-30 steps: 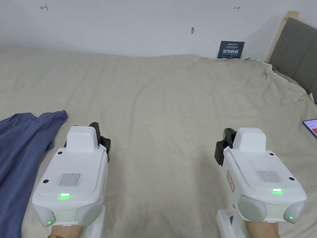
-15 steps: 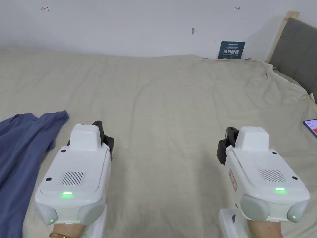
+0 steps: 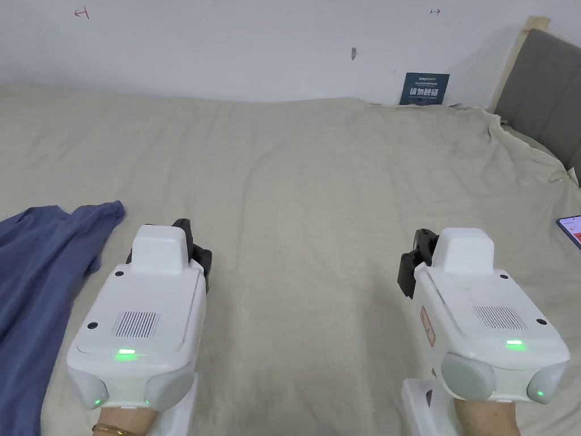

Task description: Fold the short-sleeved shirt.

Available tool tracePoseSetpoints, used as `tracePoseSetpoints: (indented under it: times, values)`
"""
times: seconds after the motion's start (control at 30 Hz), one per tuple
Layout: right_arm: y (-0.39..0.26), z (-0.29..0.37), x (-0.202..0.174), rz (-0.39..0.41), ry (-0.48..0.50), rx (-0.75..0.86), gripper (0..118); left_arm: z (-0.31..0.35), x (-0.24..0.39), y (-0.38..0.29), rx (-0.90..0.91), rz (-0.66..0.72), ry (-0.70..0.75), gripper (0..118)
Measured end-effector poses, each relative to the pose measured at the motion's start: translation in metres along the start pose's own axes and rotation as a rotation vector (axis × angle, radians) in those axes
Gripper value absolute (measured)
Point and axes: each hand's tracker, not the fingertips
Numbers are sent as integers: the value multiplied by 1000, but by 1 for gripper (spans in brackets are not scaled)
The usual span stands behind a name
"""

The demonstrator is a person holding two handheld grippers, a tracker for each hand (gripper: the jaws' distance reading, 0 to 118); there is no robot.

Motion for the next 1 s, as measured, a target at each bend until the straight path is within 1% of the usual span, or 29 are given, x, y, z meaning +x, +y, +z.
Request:
tracePoseSetpoints:
  times: [0.77,0.93,1.0]
  values:
    - [-1,0,2,14,1,-13,0,1,1,1,-3,0,-5,0]
    - [4,-3,-9,24,24,-3,0,5,-10,1,2,7,24,0]
    - [7,-5,-18,25,53,5,0,9,-20,2,3,12,48,0]
